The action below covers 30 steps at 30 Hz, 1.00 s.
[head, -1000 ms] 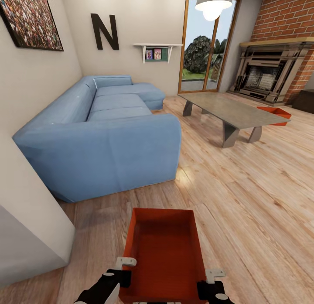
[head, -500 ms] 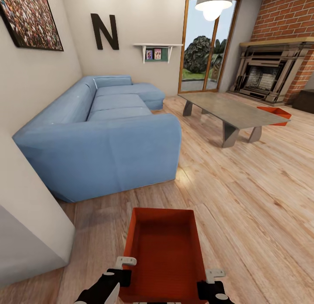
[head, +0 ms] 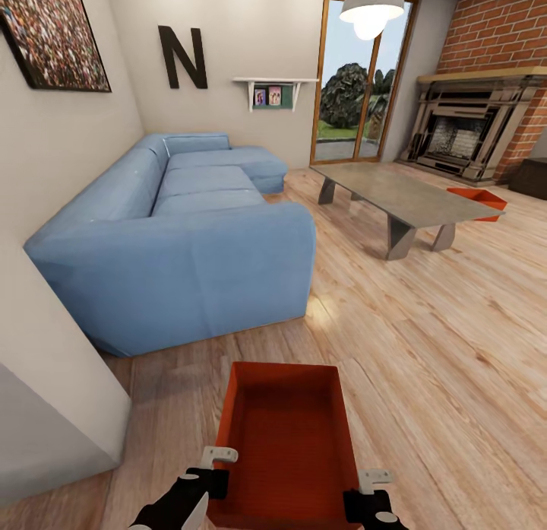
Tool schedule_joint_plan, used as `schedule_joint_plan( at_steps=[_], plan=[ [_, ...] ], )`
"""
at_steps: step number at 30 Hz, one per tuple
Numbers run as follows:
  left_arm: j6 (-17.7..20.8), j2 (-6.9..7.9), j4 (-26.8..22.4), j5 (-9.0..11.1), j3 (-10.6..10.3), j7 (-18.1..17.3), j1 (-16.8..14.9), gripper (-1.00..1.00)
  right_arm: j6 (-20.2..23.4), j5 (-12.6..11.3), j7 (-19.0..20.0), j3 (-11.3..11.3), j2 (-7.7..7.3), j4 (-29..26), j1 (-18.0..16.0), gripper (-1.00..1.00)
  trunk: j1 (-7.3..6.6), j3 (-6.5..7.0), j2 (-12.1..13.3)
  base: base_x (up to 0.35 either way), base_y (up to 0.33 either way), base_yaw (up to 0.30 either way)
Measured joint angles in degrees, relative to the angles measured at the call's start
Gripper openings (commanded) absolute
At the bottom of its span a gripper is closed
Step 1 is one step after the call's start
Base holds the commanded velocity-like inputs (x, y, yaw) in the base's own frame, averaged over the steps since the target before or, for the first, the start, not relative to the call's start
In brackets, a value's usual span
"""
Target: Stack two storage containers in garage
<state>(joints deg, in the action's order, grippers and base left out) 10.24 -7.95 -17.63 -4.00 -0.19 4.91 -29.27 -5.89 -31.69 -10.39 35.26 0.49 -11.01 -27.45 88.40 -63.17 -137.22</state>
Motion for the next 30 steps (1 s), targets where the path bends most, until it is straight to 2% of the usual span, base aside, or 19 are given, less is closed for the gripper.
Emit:
schedule_joint_plan(
  at_steps=[30],
  plan=[
    [-0.01,0.02,-0.16,-0.06,-0.07,0.03,-0.01,-1.0,-0.1,0.07,-0.35,-0.02,0.04,-0.25,0.08,-1.0,-6.59,5.38,12.03,0.0,0.0,0.0]
  ],
)
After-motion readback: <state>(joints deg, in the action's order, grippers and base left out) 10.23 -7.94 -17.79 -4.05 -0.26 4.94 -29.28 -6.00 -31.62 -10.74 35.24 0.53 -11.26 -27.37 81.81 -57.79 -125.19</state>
